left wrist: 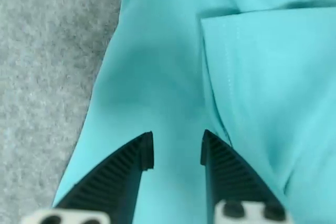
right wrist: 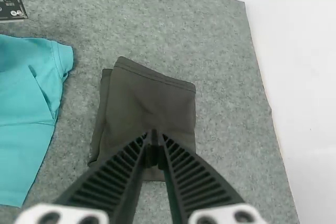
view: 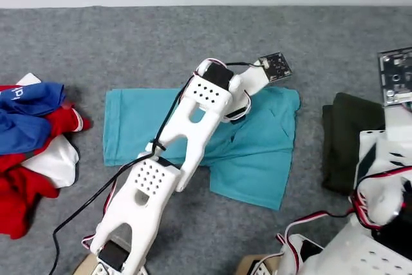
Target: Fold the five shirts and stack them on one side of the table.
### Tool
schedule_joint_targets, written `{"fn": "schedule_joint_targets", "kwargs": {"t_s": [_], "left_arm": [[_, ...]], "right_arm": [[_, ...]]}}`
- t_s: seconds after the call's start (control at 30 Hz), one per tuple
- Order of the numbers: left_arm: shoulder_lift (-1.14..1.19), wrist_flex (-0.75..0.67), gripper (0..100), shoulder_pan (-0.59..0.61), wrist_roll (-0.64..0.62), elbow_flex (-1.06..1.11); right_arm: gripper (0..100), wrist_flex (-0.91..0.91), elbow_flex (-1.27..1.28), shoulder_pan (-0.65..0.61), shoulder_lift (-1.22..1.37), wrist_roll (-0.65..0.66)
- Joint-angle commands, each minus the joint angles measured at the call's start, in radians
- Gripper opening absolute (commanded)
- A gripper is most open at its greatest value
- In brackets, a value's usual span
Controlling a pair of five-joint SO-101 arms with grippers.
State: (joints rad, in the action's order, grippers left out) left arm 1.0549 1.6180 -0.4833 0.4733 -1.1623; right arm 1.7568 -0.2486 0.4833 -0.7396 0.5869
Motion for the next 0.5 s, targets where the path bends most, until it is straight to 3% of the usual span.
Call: {"fn": "schedule_joint_targets", "kwargs": {"t_s": [0.0,0.2,0.47], "left_arm": [[-0.006,0.123,16,0.002,0.014,-0.162],[-0.1,0.141,16,-0.035,0.008,-0.147],[-0.348,0.133,16,-0.132,0.011,0.289]], "right_arm": [[0.9,0.041,0.002,0.016,-0.013,-0.011],[0.9,0.041,0.002,0.016,-0.013,-0.011],[0.9,0.041,0.002,0.016,-0.013,-0.011]]}}
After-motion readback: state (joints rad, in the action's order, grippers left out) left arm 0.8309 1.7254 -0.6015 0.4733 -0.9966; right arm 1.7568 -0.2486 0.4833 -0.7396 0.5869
